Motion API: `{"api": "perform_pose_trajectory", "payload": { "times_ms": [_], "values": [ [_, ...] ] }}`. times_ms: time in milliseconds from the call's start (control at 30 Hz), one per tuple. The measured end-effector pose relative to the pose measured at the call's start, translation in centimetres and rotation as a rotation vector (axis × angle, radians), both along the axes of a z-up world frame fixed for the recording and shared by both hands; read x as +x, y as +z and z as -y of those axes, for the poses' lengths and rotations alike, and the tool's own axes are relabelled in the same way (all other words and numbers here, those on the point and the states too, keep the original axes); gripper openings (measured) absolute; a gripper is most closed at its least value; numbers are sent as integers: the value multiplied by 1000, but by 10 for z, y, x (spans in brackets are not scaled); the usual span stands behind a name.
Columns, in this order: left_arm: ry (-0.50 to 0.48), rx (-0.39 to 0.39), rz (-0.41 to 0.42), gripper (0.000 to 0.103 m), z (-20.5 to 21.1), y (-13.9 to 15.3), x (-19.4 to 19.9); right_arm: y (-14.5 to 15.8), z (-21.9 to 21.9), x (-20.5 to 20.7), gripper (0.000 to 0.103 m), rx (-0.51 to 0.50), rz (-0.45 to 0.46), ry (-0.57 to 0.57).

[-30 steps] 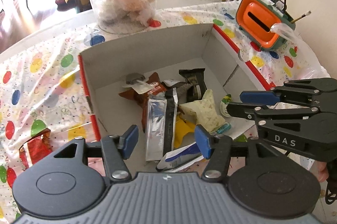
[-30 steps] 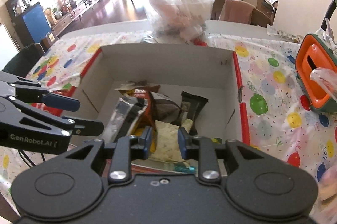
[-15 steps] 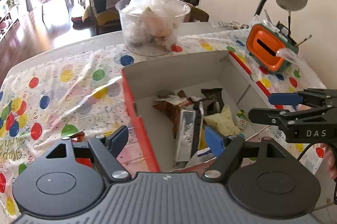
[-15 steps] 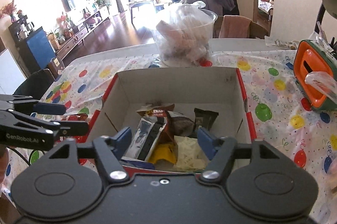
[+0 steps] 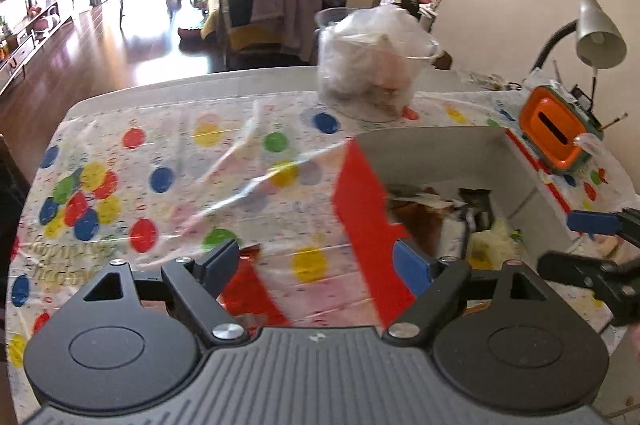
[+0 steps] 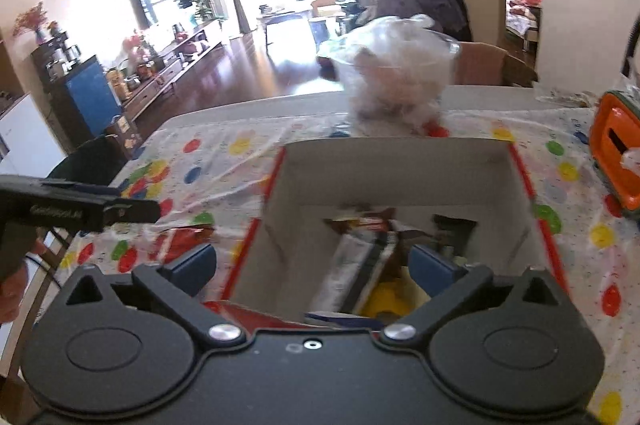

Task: Organize snacks
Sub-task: 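Withdraw both tools from the box back toward the snack pile, then grasp the red chip bag with the left gripper while the right grasps the blue cookie packet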

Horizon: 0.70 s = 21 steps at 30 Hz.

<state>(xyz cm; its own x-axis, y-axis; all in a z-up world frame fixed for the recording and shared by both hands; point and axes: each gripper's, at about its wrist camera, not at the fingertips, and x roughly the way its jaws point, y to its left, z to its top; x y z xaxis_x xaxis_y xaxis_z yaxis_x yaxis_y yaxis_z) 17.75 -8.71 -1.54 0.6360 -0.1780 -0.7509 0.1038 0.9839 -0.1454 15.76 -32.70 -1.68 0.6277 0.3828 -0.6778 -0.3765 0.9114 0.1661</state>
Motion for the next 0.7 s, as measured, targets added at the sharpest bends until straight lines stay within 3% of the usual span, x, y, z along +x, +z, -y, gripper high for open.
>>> {"api": "perform_pose_trajectory", "payload": {
  "times_ms": [133,333,567,700],
  "values": [
    [3,2,-43,84,-27,-8,8,-4,-30,-8,103,-8,-9,38],
    [7,16,-172,84,-55,-35,29,-18,-74,-17,103,-30,-49,93],
    [111,-17,-365,84,-66,-81,66,-34,-104,-27,103,-47,-102,118],
    [177,-25,-432,84,-64,-102,83,-41,-109,-30,103,-57,-124,121]
  ]
}}
